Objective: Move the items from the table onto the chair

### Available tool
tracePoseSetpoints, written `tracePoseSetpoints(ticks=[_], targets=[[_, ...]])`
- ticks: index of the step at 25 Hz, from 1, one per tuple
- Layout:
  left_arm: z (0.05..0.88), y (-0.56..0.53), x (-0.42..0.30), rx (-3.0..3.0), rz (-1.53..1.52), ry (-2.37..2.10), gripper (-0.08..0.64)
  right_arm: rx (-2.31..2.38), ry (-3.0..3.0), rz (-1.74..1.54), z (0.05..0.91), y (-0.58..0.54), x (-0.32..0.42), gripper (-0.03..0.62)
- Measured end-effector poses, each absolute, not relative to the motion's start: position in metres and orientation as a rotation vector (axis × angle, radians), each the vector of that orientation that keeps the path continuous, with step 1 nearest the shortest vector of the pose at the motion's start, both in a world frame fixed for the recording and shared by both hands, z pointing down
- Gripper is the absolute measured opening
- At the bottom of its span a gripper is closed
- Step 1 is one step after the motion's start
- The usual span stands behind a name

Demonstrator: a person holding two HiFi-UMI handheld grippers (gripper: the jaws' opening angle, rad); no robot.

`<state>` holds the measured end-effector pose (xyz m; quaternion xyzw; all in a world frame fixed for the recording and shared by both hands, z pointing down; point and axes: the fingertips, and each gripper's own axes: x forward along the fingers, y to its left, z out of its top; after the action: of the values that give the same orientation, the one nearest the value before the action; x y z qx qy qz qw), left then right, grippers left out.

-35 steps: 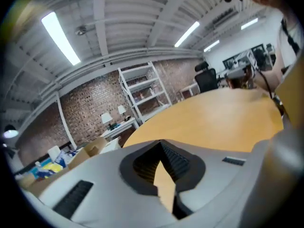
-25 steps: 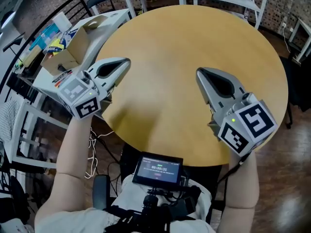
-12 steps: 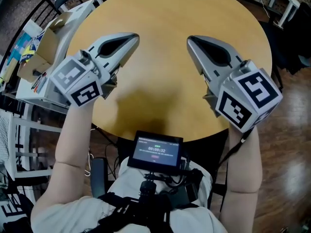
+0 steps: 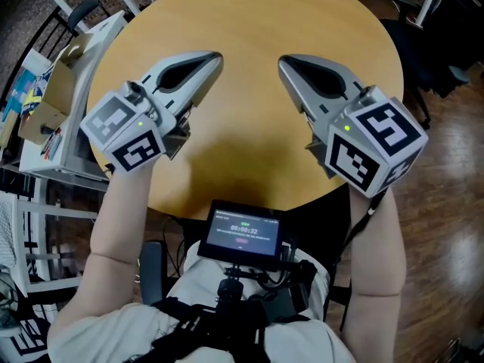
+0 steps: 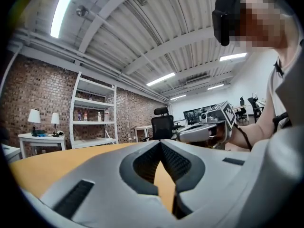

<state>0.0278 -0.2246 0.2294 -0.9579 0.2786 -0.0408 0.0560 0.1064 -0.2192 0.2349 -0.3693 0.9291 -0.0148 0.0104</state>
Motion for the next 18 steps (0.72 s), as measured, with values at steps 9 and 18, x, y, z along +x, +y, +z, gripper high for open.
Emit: tracePoseSetpoints(ticks=[9, 18], targets=[[0.2299, -0.2236, 0.0267, -2.913, -0.132, 0.865, 0.018, -1.117, 2.913, -0.06, 0.2369, -0.2186, 0.1023, 0.002], [0.2314, -0.2232, 0.023, -2.893, -0.145, 0.911, 0.018, -1.089, 2.928, -0.03, 0.236, -0.2217, 0.0974, 0.0]])
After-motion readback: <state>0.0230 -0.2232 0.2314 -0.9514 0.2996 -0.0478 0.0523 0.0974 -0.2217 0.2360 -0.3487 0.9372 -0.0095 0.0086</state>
